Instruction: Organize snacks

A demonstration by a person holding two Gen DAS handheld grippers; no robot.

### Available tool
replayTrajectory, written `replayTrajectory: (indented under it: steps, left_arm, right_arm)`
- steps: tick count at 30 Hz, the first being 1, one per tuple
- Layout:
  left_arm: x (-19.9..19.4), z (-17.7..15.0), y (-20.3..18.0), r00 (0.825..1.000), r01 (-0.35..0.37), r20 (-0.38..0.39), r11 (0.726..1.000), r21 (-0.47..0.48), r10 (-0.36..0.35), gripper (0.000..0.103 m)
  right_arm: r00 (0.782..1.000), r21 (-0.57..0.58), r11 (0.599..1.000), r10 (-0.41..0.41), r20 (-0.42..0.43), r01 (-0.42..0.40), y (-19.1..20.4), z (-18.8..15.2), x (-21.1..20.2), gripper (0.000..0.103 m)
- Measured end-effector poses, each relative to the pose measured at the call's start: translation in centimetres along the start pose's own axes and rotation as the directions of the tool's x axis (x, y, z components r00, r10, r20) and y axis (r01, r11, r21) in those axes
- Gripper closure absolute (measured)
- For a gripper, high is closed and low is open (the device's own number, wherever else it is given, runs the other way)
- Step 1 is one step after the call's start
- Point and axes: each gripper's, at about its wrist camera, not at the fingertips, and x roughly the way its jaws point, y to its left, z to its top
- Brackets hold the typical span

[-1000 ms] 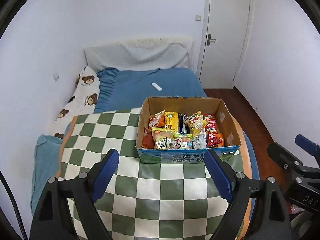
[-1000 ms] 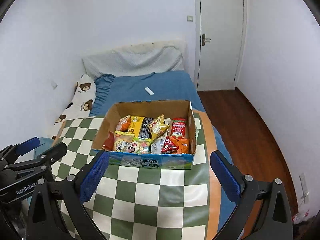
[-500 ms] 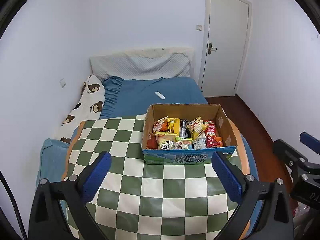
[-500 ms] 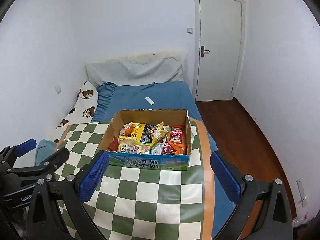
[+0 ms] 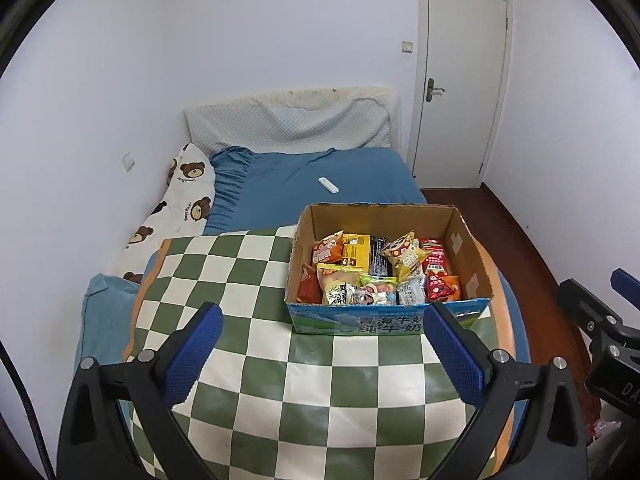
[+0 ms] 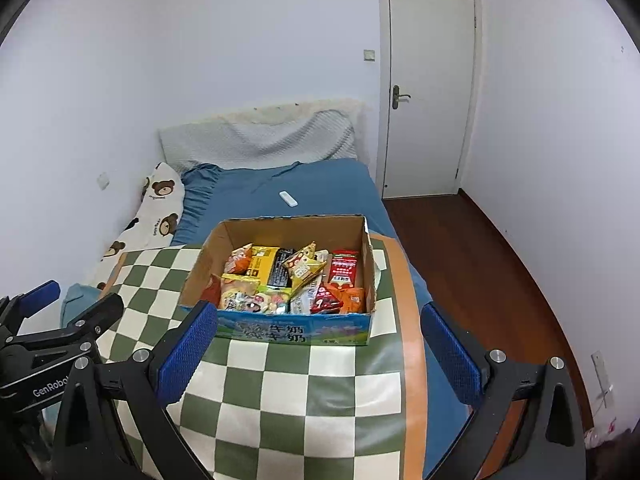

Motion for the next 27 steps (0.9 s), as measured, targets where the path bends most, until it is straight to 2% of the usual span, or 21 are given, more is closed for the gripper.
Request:
replayTrajectory:
  steps: [14,22,27]
  left_arm:
    - [8.5,1.5,-0.5,0.995,-0.052,-0.082,0.999,0.01,0.053,0.0]
    - [11.0,1.5,-0.8,0.992,-0.052,-0.117,0.998,0.026,0.055,0.0]
    - [11.5,1.4,-0.9,0.991,-0.035,-0.131,0.999,0.023,0.038,0.0]
  right_arm:
    - [0.997,0.024,0.998,-0.053,-0.055,0.054,-0.9,0.3,8.8,0.0]
    - [0.993,0.016,0.997,-0.078,-0.093,0.08,-1.0,0.2,12.3,0.0]
    - [0.991,0.016,0.996,-0.083,-0.106,0.086,-1.0,-0.1,13.1,0.0]
